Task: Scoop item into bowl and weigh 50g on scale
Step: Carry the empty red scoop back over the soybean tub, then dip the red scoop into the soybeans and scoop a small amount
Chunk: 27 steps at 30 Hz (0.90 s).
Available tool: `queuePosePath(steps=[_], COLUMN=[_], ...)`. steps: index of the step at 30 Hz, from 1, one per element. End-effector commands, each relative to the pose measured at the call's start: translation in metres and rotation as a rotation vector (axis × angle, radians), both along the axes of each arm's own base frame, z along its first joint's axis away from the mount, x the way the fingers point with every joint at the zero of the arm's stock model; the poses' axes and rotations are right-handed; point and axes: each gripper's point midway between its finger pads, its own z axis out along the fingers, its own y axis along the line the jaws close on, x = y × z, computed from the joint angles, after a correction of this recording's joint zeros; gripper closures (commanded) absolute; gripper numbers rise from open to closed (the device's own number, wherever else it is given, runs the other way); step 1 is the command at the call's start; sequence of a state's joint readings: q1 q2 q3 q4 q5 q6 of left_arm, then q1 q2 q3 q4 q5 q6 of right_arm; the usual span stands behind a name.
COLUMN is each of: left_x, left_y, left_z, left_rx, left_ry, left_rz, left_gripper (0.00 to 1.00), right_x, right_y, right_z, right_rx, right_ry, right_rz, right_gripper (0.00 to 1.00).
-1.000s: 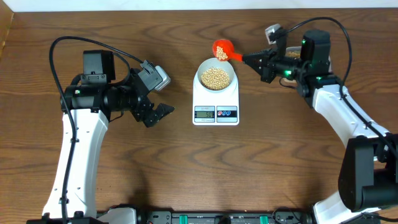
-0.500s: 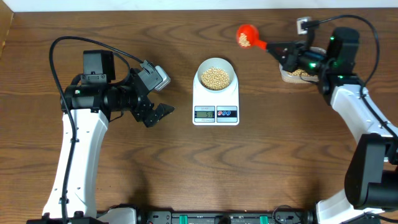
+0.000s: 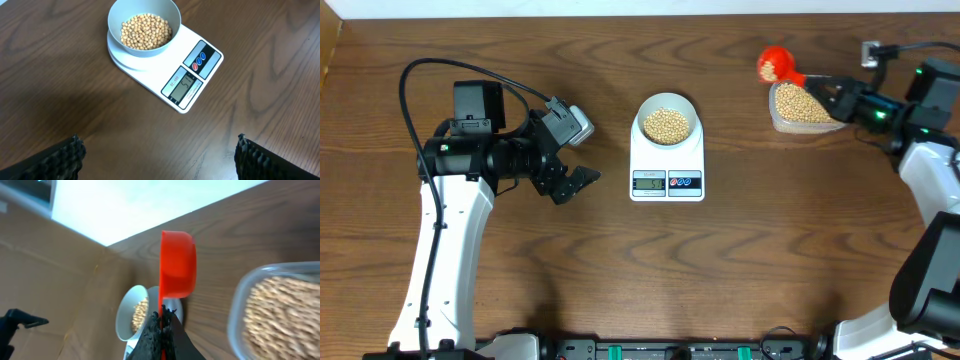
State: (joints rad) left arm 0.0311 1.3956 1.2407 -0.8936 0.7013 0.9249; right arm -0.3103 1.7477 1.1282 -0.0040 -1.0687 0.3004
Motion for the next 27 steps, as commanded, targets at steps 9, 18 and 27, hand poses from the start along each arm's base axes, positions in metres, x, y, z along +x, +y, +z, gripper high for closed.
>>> queuePosePath(steps=[9, 18, 27], left_x=[0.001, 0.001, 0.001], left_y=[-0.001, -0.001, -0.001], left_z=[0.01, 0.01, 0.01], left_rx=[-0.002, -0.001, -0.001], left_ry=[-0.035, -0.035, -0.035], left_rz=[-0.016, -0.016, -0.016], left_gripper=[0.02, 0.02, 0.02], right_x=[-0.011, 0.001, 0.013], right_y=[-0.058, -0.074, -0.057], right_z=[-0.02, -0.058, -0.064], right_rx=[-0.393, -0.785, -1.168], right_ry=[-0.29, -0.257, -0.26], right_rz=[0.043, 0.036, 0.095], right_gripper=[0.99, 0.99, 0.99])
